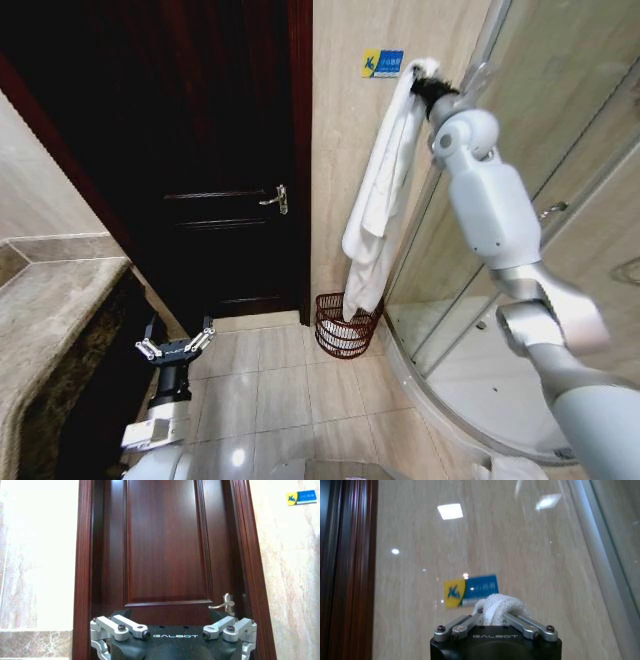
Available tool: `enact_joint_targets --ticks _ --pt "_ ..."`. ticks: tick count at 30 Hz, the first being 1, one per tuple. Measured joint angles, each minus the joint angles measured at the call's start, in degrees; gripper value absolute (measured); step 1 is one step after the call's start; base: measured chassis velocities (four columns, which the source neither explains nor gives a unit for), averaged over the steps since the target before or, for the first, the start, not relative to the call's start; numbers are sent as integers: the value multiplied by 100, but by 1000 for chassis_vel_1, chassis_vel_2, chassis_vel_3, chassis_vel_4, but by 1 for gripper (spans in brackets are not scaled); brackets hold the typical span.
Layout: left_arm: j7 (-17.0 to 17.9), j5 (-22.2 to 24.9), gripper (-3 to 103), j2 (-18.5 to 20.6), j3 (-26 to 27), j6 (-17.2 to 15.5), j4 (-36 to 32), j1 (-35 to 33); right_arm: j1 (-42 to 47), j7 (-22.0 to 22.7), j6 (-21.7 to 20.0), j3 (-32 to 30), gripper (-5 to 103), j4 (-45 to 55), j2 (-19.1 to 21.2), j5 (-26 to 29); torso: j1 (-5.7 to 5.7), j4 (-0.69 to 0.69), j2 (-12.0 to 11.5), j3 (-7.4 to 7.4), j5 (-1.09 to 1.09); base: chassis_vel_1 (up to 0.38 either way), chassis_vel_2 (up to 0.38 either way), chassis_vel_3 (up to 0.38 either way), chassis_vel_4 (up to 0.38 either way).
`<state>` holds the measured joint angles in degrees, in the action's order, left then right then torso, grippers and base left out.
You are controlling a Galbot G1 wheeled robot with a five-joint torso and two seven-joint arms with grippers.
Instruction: Discard the used towel into the hamper.
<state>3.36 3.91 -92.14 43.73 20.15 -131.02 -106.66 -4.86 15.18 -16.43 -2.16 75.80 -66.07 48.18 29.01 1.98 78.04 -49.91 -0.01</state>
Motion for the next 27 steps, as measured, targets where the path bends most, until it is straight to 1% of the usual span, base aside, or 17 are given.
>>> enact_joint_targets --ticks 7,11,16,22,24,25,27 --pt "-1 -12 100 0 -57 2 -16 34 859 -89 216 -168 3 -24 -129 -457 0 0 0 -1 3 0 0 0 0" --pt "24 18 100 0 -90 72 51 94 1140 -84 243 -269 3 135 -122 -501 1 0 0 -1 1 0 0 0 0" --pt "71 1 100 0 -141 56 79 99 1282 -4 246 -285 3 386 -64 -432 -20 0 -42 22 0 0 0 0 0" --pt "78 -62 100 0 -147 62 101 97 1379 44 249 -217 3 506 -41 -378 -115 0 -253 134 1 0 0 0 0" --pt "74 -76 100 0 -144 70 101 90 1398 44 253 -203 3 487 -52 -396 -153 0 -337 180 0 0 0 0 0" --pt "74 -76 100 0 -144 70 101 90 1398 44 253 -203 3 487 -52 -396 -153 0 -337 180 0 0 0 0 0" --pt "62 -120 100 0 -140 93 101 74 1472 25 254 -204 3 481 -57 -447 -197 0 -433 232 1 0 0 0 0"
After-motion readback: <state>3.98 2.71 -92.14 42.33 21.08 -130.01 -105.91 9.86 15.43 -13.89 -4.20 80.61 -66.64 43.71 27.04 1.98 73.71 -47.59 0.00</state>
